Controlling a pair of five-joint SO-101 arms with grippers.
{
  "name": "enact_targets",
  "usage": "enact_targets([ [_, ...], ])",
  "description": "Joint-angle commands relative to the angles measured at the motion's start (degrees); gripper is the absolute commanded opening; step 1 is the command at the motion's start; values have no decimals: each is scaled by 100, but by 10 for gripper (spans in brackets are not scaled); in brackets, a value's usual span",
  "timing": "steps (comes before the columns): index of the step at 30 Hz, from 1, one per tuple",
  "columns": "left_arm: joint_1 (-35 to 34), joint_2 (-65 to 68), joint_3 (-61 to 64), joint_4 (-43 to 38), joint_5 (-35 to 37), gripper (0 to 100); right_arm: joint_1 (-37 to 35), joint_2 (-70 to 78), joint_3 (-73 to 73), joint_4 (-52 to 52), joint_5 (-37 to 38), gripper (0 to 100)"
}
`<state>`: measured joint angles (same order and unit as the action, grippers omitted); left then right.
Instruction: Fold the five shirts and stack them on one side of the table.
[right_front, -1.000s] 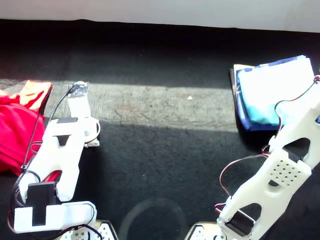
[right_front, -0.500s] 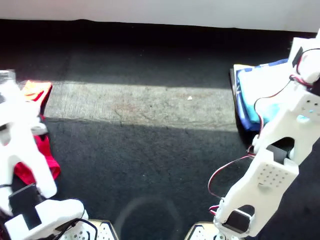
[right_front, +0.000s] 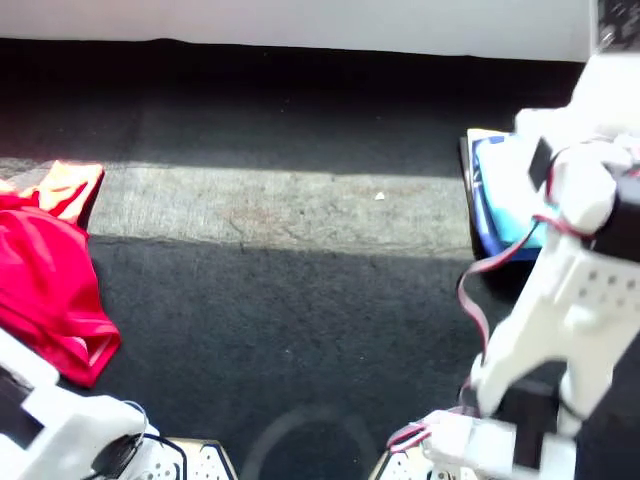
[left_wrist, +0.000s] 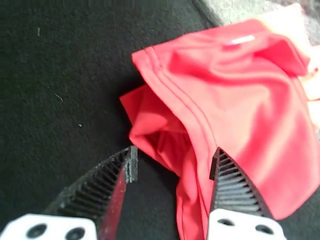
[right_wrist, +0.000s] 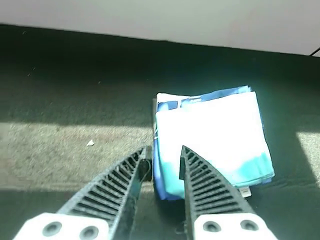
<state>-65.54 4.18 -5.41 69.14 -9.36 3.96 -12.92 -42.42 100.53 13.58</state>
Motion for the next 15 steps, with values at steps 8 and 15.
enact_targets([
  [8, -101, 2774, -3618, -211, -26, 242, -356, -2088, 3442, -48, 62, 101],
  [15, 145, 4127, -4945, 431, -413, 242, -347, -2695, 4470, -567, 62, 101],
])
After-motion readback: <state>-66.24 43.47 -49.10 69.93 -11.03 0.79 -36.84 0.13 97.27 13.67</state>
